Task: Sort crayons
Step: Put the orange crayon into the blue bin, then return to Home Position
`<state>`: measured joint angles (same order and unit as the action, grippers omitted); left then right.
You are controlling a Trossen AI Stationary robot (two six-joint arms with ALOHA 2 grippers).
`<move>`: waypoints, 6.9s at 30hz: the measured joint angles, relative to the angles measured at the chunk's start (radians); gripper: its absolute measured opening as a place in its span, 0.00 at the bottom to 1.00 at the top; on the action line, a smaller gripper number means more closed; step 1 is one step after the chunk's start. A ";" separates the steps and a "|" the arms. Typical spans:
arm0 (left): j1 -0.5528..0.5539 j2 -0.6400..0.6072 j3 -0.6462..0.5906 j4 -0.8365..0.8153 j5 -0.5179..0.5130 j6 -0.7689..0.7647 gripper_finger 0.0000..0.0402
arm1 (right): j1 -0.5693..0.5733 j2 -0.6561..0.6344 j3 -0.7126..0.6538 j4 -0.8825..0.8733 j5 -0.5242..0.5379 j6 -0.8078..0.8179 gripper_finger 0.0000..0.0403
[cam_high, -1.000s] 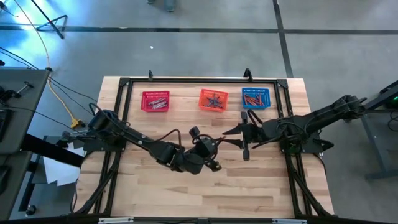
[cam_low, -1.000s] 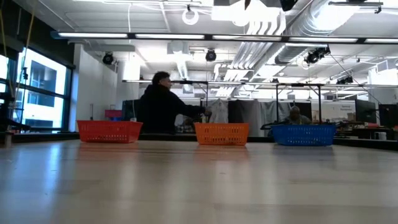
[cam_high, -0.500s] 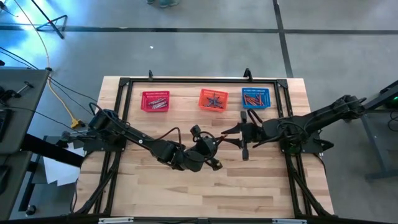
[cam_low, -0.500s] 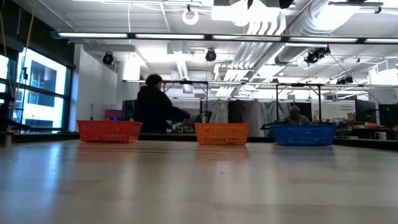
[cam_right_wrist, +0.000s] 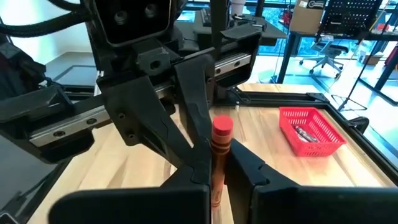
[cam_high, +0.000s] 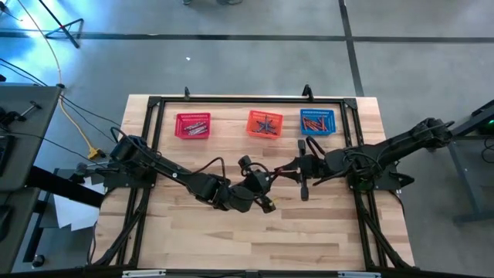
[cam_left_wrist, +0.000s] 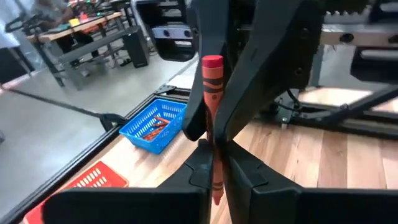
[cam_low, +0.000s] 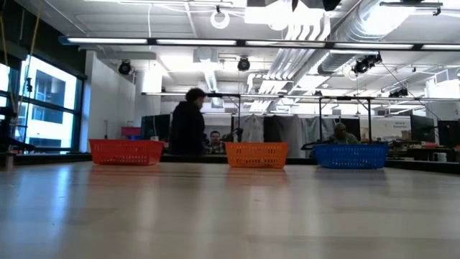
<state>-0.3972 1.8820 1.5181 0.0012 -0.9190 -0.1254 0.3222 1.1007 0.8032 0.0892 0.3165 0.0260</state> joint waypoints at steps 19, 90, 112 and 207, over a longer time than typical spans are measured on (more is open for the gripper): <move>-0.017 0.000 0.000 -0.054 -0.030 0.139 0.25 | -0.214 -0.165 0.000 -0.544 0.225 0.179 0.01; -0.141 -0.189 0.001 -1.429 -0.221 -1.003 0.25 | -0.753 -0.252 0.000 -0.594 -0.738 0.089 0.27; -0.226 -0.221 -0.461 -1.332 -0.116 -1.567 0.25 | 0.121 -0.322 -0.470 0.063 -0.115 0.244 0.27; -0.231 -0.220 -0.461 -0.807 0.227 -1.478 0.25 | 0.188 -1.094 -0.795 0.164 0.002 0.201 0.27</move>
<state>-0.6279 1.6615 1.0573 -0.8055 -0.6916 -1.6032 0.5106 0.0063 0.0082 0.2533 0.3187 0.2268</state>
